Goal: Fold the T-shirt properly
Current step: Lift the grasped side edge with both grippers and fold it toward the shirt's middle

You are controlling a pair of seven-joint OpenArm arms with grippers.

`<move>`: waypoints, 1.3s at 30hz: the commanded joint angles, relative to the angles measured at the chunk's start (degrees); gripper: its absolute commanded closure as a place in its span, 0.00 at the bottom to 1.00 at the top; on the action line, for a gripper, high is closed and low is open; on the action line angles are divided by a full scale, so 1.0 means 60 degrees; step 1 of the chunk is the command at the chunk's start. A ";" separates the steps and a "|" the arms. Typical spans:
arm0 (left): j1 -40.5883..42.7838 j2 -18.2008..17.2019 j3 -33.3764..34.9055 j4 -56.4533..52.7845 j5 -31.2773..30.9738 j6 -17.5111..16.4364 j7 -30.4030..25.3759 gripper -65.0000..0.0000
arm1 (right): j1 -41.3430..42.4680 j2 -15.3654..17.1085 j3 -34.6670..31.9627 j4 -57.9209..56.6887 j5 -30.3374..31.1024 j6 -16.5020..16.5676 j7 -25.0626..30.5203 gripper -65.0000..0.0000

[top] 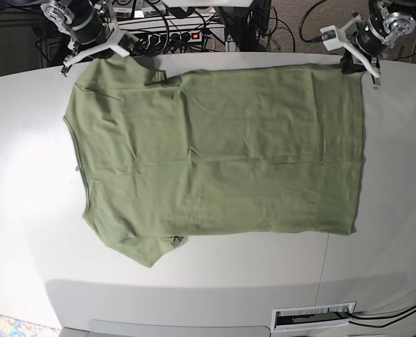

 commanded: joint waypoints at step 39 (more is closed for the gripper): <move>-0.3158 -0.0324 -0.0015 -0.0397 -0.2244 0.3337 -0.0328 1.00 | 0.2524 -0.1832 0.2750 -0.0426 0.1701 -0.0076 0.1563 1.00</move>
